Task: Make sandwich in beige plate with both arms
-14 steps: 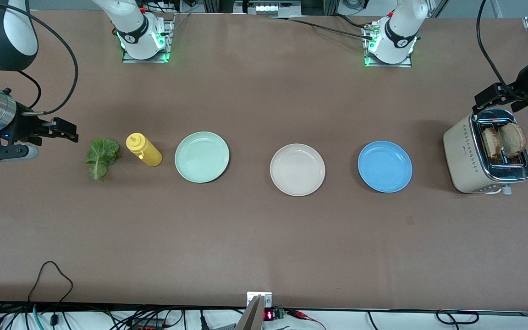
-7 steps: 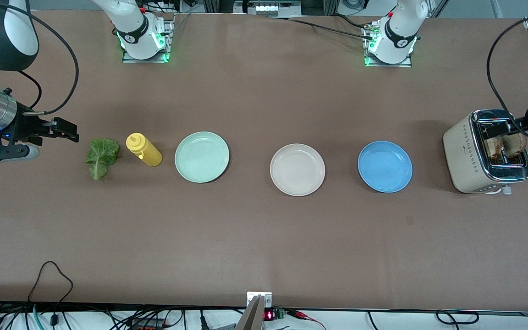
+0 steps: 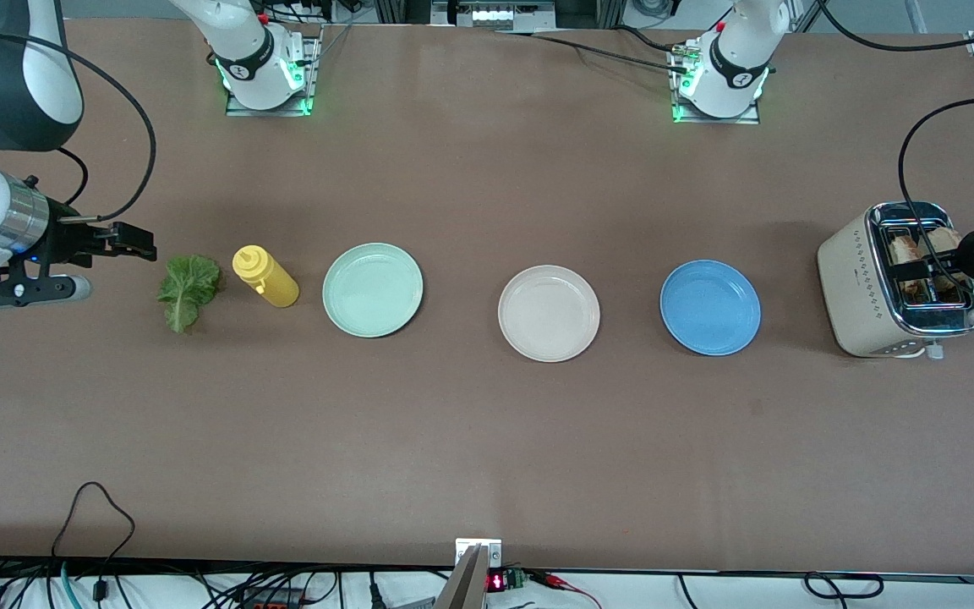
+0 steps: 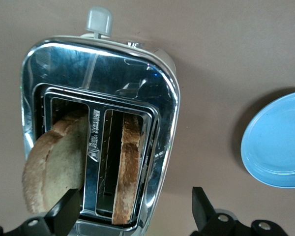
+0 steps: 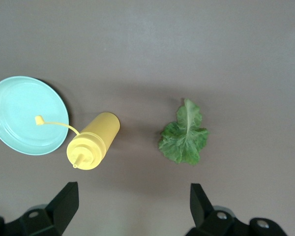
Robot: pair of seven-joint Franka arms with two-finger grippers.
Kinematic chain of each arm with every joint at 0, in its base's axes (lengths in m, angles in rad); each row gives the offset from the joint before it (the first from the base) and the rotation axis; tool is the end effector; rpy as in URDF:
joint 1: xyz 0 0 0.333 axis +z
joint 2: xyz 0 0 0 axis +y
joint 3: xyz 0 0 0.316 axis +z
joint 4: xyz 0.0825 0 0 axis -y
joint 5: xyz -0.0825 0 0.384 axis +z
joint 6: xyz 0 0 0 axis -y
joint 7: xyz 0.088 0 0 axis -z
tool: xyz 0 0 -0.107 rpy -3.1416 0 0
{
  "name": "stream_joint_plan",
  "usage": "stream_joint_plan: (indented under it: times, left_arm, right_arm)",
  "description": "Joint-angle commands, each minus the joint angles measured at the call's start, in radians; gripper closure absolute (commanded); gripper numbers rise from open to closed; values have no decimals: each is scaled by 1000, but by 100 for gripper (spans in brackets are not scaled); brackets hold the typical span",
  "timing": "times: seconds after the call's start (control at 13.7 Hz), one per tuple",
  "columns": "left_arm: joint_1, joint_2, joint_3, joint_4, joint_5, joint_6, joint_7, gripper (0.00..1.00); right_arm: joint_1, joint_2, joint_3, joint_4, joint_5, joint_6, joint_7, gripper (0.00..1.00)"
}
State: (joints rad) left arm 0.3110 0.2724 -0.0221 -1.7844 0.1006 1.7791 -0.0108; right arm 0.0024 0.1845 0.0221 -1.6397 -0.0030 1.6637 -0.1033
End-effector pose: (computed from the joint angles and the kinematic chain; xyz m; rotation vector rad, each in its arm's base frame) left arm 0.5706 0.1795 0.3821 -3.0336 -0.4045 0.4422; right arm 0.6011 0.0136 0.4924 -3.1177 -0.2002 0.2509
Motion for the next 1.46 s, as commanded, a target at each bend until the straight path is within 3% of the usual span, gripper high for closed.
stream_joint_plan:
  times: [0.0,0.29,0.37,0.66,0.8,0.88,1.1,1.24,1.39]
  left_arm:
    - [13,25,-7,23,10,-13,17,9]
    - [23,37,-9,22,8,-13,23,46]
    - [25,39,-9,22,7,-12,22,50]
    - [57,60,-9,23,-30,-10,20,72]
    - [59,56,-12,28,-35,-18,19,90]
    - [59,48,-16,31,-35,-21,19,97]
    - [56,-5,-33,92,-50,-103,40,100]
    - [53,-16,-67,251,-99,-261,90,100]
    - [45,-12,-132,400,-117,-387,101,100]
  right_arm:
    - [-4,13,4,4,6,-13,-55,0]
    - [-4,33,12,3,50,-13,-110,0]
    - [-4,23,10,3,98,-30,-157,0]
    - [-36,-5,2,-40,117,-44,-436,0]
    - [-76,-71,1,-147,180,-6,-565,0]
    - [-91,-136,1,-257,213,57,-638,0]
    - [-93,-252,1,-472,241,240,-786,0]
    - [-108,-247,-2,-521,342,289,-939,0]
    - [-110,-224,-4,-531,356,318,-989,0]
